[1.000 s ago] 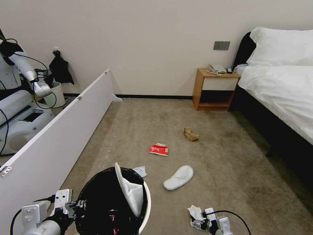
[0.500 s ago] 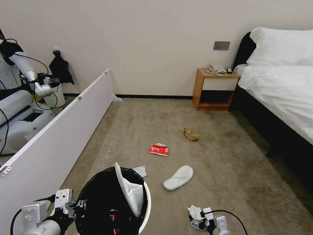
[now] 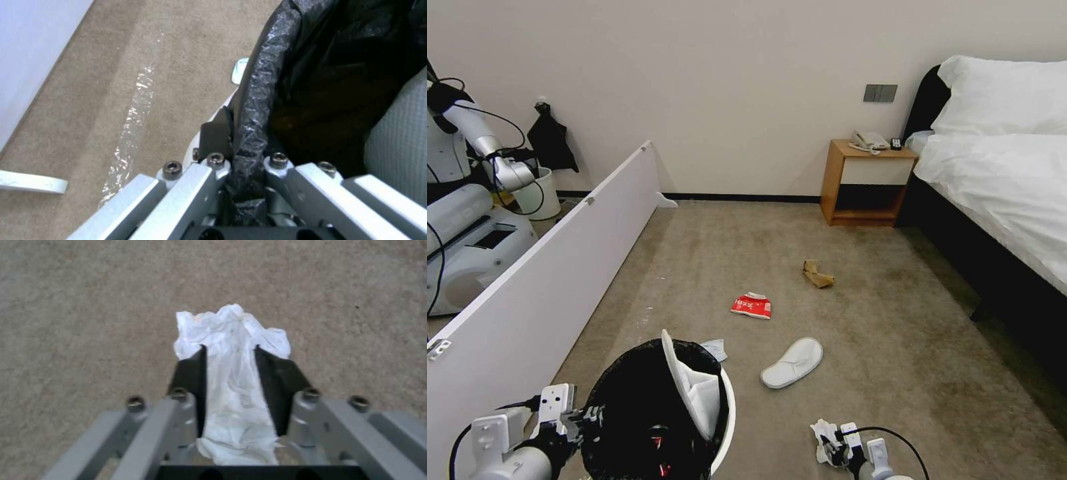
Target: Pick up the trash bin, then pick up the garbage from the floor and place it into the trash bin.
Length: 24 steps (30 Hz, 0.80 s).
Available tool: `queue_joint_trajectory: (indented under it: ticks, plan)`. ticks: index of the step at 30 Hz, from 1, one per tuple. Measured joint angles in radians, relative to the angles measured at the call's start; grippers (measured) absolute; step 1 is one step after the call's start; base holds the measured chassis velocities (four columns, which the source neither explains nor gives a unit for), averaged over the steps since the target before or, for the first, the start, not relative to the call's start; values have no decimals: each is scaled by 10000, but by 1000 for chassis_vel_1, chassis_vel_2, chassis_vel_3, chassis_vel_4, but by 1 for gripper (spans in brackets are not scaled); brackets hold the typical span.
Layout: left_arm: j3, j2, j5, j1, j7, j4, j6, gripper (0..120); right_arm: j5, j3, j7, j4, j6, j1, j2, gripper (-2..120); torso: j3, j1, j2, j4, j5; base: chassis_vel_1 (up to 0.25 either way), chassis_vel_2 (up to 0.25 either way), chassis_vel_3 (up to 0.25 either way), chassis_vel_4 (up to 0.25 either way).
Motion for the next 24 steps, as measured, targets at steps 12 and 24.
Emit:
queue_joint_trajectory:
  ticks: [12, 24]
  plan:
    - [0, 7, -14, -2, 0, 6, -1, 2, 217, 42, -14, -174, 0, 108, -37, 0, 0, 0, -1, 0, -1, 0, 0, 0, 0]
    - [-14, 33, -32, 30, 0, -1, 0, 2, 333, 62, -255, -528, 104, 336, 96, 0, 0, 0, 0, 2, 1, 0, 0, 0, 0]
